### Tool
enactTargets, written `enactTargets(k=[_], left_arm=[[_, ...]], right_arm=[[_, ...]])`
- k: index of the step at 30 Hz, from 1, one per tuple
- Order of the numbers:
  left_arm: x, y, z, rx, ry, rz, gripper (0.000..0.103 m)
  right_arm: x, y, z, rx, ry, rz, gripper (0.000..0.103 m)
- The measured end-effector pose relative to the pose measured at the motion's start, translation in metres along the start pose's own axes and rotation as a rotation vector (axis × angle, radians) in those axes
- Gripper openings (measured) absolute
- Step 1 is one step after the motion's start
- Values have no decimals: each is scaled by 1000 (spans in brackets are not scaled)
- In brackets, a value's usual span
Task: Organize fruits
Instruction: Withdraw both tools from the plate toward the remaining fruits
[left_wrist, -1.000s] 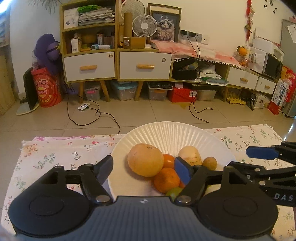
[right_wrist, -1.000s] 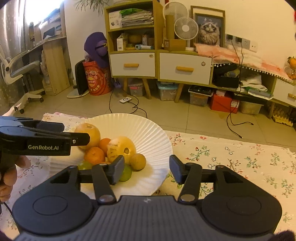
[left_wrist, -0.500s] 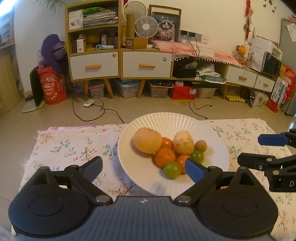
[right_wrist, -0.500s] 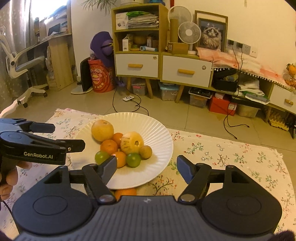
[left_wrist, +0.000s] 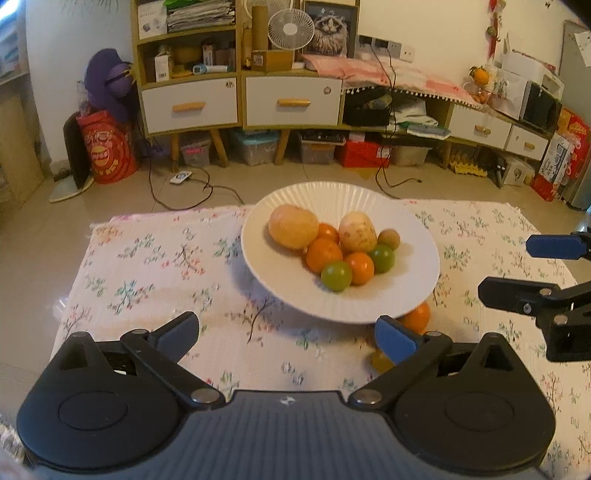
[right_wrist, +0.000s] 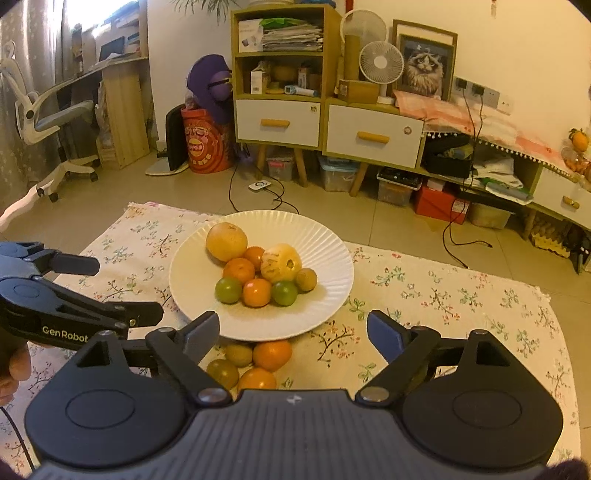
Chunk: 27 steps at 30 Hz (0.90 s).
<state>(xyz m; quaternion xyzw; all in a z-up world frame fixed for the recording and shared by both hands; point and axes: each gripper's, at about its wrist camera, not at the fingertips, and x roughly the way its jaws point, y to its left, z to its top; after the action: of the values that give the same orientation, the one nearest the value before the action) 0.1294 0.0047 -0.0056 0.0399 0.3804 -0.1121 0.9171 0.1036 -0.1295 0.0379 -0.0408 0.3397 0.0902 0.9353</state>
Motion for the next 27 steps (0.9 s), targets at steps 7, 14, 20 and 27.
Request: enactTargets(k=[7,14,20,27], left_arm=[[-4,-1,-15,-1,33,16,86],[-1,-7,-28,6,66,17,86],[9,-24,-39,73,60,12,86],[25,-36,-44,88,35,-33,81]], right_arm=[[0,-1,-12,35,29,-22,92],[9,-4,-33,85,111,-29,92],[14,-6,-41,82,141,-48,92],[20,-16,-45,104,154,-82,92]])
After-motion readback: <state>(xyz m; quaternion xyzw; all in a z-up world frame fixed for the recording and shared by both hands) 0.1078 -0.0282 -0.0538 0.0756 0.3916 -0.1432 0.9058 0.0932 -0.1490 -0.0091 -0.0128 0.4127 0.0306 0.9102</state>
